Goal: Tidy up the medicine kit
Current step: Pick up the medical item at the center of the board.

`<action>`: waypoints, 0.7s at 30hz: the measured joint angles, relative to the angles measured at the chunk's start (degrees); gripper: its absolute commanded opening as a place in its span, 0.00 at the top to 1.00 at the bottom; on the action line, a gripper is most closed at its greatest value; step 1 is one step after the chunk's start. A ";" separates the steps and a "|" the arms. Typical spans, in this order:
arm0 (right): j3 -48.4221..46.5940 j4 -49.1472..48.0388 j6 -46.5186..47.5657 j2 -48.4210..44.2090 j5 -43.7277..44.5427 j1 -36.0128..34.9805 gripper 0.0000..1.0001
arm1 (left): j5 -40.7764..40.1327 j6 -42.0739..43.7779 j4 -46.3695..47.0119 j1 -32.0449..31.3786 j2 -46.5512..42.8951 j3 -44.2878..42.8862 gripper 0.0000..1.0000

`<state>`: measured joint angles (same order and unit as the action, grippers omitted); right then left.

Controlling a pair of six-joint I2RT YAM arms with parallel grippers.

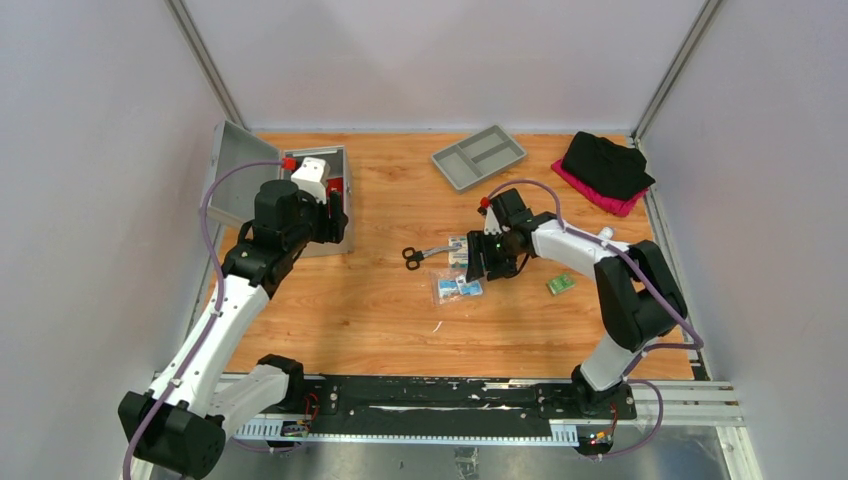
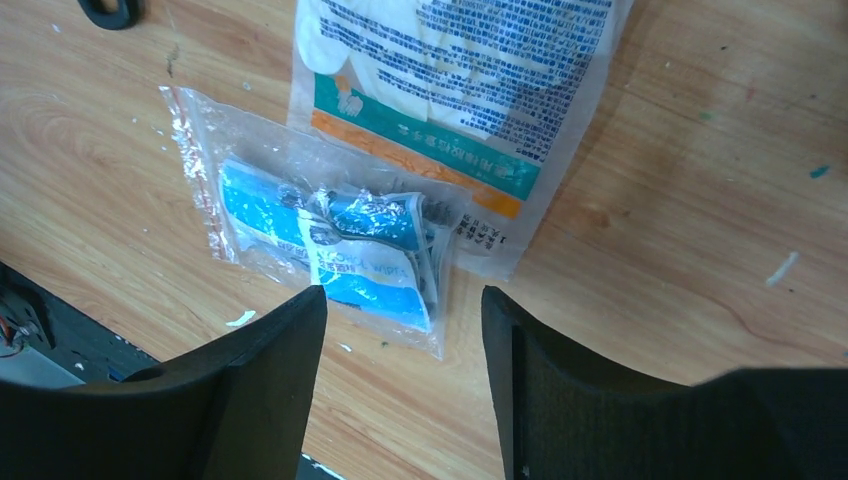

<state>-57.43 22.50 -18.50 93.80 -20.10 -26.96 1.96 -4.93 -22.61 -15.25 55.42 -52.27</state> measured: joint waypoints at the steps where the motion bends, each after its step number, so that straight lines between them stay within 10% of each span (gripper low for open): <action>1: -0.09 -0.02 0.15 0.70 -0.20 0.00 0.39 | 0.00 0.02 0.02 0.00 0.04 0.00 0.41; 21: 2.45 -1.18 0.02 -2.73 -0.31 0.00 1.00 | -0.20 0.22 -0.07 -0.26 0.87 0.00 0.40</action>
<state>-54.98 21.32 -18.48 91.07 -20.40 -26.96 1.76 -4.71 -22.68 -15.51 56.29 -52.27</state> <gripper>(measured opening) 0.049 0.597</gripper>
